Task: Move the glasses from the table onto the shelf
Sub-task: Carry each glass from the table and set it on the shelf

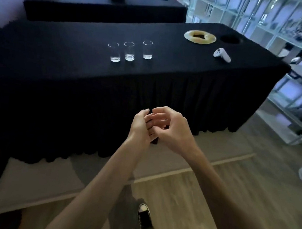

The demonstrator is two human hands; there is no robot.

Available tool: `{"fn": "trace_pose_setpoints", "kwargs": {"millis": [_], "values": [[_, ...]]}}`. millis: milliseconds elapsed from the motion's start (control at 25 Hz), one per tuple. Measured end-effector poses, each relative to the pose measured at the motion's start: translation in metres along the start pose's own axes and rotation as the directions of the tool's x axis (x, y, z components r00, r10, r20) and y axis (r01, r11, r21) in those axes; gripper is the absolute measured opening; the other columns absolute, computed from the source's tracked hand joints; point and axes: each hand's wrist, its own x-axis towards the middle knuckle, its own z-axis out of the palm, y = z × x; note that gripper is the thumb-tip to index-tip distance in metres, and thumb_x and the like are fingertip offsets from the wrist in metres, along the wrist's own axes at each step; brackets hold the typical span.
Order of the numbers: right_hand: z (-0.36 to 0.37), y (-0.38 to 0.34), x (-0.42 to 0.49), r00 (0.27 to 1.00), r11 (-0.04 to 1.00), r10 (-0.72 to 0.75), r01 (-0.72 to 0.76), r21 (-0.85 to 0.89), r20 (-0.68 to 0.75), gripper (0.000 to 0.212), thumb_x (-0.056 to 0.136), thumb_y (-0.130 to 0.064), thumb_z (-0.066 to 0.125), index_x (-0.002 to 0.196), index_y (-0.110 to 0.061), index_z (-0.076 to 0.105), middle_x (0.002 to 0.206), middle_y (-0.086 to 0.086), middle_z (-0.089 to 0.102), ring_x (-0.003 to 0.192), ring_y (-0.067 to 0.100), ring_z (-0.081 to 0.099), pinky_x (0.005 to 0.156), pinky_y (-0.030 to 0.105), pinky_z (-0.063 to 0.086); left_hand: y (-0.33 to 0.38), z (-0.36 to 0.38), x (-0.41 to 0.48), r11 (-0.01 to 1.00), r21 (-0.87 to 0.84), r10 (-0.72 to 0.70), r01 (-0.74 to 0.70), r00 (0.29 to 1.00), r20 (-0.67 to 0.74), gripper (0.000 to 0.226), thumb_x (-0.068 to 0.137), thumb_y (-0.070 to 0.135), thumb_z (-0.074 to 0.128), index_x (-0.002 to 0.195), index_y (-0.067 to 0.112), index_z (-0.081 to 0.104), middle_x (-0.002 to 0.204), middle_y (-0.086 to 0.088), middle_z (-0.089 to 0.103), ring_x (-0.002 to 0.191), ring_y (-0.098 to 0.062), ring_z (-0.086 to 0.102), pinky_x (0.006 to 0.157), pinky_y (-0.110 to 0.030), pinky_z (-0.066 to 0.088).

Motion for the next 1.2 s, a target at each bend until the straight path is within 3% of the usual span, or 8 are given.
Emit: {"fn": "trace_pose_setpoints", "kwargs": {"millis": [160,280,400,520,720,960,1080,1200], "values": [[-0.021,0.023,0.076,1.0,1.0,0.02,-0.02,0.002,0.018,0.042,0.081,0.0,0.068,0.118,-0.019,0.071,0.098,-0.007,0.077,0.089,0.003,0.074,0.079,0.022,0.061,0.034,0.048,0.079,0.997,-0.071,-0.031,0.032,0.999,0.019,0.04,0.101,0.034,0.046,0.09,0.005,0.071,0.07,-0.011,0.076,0.073,-0.03,0.072,0.075,-0.04,0.058],[-0.037,0.034,0.134,0.998,0.999,0.045,-0.045,0.007,-0.038,0.041,0.08,-0.005,0.07,0.117,-0.022,0.07,0.097,-0.009,0.078,0.087,0.004,0.075,0.08,0.027,0.062,0.057,0.074,0.126,0.999,-0.041,-0.028,0.027,1.0,-0.009,0.042,0.101,0.035,0.044,0.088,0.007,0.073,0.072,-0.009,0.079,0.093,-0.033,0.072,0.099,-0.046,0.053],[-0.044,0.044,0.183,0.998,0.998,0.054,-0.053,0.022,-0.034,0.04,0.082,-0.011,0.074,0.12,-0.023,0.069,0.099,-0.01,0.077,0.088,0.003,0.074,0.081,0.026,0.062,0.079,0.09,0.17,0.999,-0.023,-0.03,0.029,0.999,-0.04,0.039,0.1,0.035,0.045,0.088,0.01,0.072,0.07,-0.005,0.079,0.106,-0.032,0.068,0.107,-0.045,0.048],[-0.045,0.057,0.239,0.999,0.998,0.05,-0.049,0.041,-0.021,0.041,0.082,-0.014,0.076,0.121,-0.022,0.069,0.099,-0.009,0.077,0.088,0.003,0.074,0.082,0.026,0.061,0.103,0.1,0.212,0.998,-0.062,-0.038,0.032,0.994,-0.098,0.037,0.1,0.035,0.045,0.095,0.009,0.071,0.081,-0.008,0.078,0.107,-0.033,0.069,0.102,-0.043,0.051],[-0.043,0.09,0.341,0.999,0.995,0.044,-0.046,0.093,0.018,0.045,0.083,-0.018,0.078,0.127,-0.019,0.067,0.11,-0.005,0.075,0.093,0.004,0.073,0.088,0.026,0.059,0.134,0.114,0.289,0.986,-0.164,-0.007,-0.033,0.971,-0.238,0.04,0.1,0.037,0.048,0.115,0.006,0.066,0.112,-0.019,0.072,0.094,-0.029,0.07,0.074,-0.036,0.055],[-0.018,0.143,0.463,0.995,0.993,0.084,-0.088,0.08,0.049,0.052,0.083,-0.027,0.076,0.132,-0.017,0.063,0.121,0.001,0.073,0.104,0.017,0.071,0.096,0.038,0.056,0.167,0.136,0.379,0.938,-0.314,-0.009,-0.148,0.894,-0.447,0.05,0.098,0.046,0.048,0.117,0.003,0.065,0.119,-0.025,0.068,0.091,-0.034,0.07,0.076,-0.038,0.058],[0.0,0.155,0.5,0.994,0.994,0.098,-0.101,0.051,0.052,0.055,0.084,-0.026,0.075,0.136,-0.017,0.06,0.126,0.002,0.07,0.113,0.021,0.068,0.097,0.038,0.054,0.179,0.14,0.41,0.91,-0.371,-0.011,-0.186,0.883,-0.47,0.055,0.098,0.049,0.046,0.121,0.003,0.064,0.122,-0.026,0.067,0.095,-0.035,0.069,0.083,-0.04,0.057],[0.018,0.159,0.534,0.994,0.994,0.109,-0.109,0.001,0.02,0.06,0.084,-0.03,0.076,0.139,-0.018,0.056,0.133,0.002,0.066,0.12,0.022,0.064,0.095,0.035,0.05,0.194,0.139,0.435,0.911,-0.364,-0.001,-0.197,0.878,-0.478,0.055,0.098,0.049,0.046,0.124,0.004,0.065,0.122,-0.025,0.068,0.102,-0.034,0.069,0.079,-0.039,0.057]]}}
